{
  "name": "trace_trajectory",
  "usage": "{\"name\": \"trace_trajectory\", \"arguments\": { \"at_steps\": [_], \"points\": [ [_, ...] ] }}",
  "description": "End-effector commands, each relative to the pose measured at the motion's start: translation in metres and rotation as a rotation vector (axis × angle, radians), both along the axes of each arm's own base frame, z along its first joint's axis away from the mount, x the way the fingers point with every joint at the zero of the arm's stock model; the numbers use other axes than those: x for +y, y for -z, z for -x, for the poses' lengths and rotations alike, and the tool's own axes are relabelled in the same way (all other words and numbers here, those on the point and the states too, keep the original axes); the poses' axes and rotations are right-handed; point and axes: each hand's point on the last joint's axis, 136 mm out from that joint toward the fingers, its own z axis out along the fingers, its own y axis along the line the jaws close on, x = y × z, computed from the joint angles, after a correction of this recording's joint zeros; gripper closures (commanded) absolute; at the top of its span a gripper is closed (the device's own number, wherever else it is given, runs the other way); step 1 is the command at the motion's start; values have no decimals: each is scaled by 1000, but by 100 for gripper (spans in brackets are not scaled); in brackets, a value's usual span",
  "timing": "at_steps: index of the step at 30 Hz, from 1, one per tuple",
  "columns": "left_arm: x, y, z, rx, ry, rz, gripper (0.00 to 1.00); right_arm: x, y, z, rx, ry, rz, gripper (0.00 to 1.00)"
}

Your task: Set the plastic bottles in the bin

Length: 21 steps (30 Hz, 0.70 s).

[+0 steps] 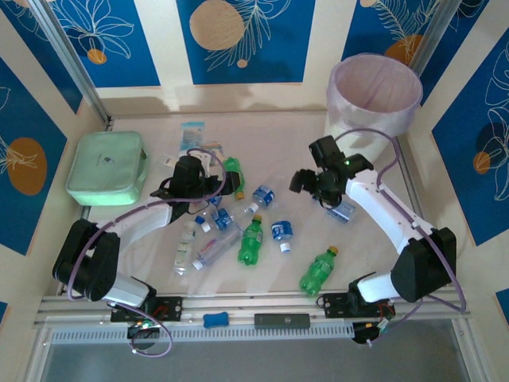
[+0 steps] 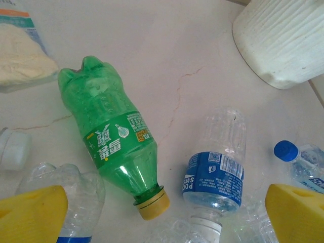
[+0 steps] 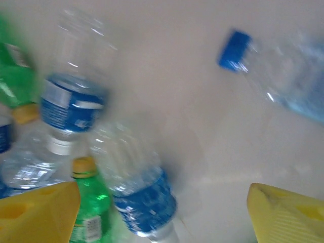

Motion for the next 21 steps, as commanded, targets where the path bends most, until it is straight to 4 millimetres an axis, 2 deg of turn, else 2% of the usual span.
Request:
{"name": "trace_trajectory", "arguments": {
  "at_steps": [1,4,8,11,13,16,21],
  "points": [
    [-7,-6,-4,-8,18,28,0,-25,2,36,47,157,64,14],
    [-8,-4,-6,-4,15,28,0,-33,10,66,43,192,113,14],
    [-10,0,-8,3,14,36,0,-42,37,123,202,286,116,15],
    [-10,3,-9,9,10,36,0,-44,48,154,275,321,148,15],
    [-10,3,-9,11,10,36,0,-44,51,166,285,336,164,15],
    [-9,4,-8,14,8,32,0,-40,57,171,293,356,143,14],
    [-8,6,-7,19,10,21,0,-26,86,184,382,401,63,14]
  ]
}}
